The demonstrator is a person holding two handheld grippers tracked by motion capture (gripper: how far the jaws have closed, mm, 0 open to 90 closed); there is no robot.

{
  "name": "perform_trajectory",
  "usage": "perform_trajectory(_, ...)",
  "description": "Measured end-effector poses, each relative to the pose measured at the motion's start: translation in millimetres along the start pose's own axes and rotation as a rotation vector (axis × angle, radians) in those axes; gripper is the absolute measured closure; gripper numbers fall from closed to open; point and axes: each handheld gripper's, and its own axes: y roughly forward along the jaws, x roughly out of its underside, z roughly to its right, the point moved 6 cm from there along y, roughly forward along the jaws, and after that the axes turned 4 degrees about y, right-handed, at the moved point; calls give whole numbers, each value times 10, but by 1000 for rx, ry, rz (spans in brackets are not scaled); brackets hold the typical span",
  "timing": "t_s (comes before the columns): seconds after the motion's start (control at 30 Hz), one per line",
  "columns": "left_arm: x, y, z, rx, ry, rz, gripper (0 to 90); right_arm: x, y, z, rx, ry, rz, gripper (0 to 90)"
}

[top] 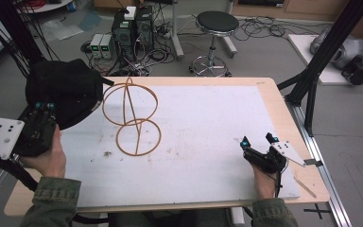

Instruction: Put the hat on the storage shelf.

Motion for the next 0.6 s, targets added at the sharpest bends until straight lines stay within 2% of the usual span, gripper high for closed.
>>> perform_trajectory(0.27, -100, 63, 46, 16, 0, 20, 870, -1, -4, -3, -1, 5, -3, 61)
perform_trajectory(0.37, -151, 79, 59, 30, -11, 34, 870, -1, -6, 7, -3, 9, -5, 61)
perform_trajectory(0.4, -189, 95, 77, 56, -18, 43, 870, -2, -6, 5, -2, 13, -3, 61)
perform_trajectory(0.43, -189, 95, 77, 56, -18, 43, 870, -3, -7, 5, -3, 10, -3, 61)
perform_trajectory(0.47, -224, 113, 111, 94, -28, 51, 870, -3, -5, 1, -4, 12, -1, 61)
perform_trajectory(0.5, -224, 113, 111, 94, -28, 51, 870, -1, -6, -3, -4, 15, -3, 61)
perform_trajectory(0.57, -252, 132, 156, 131, -34, 57, 870, -3, -6, -5, -5, 11, -1, 61)
perform_trajectory(0.6, -273, 153, 208, 170, -45, 61, 870, -3, -8, -7, -5, 12, -2, 61)
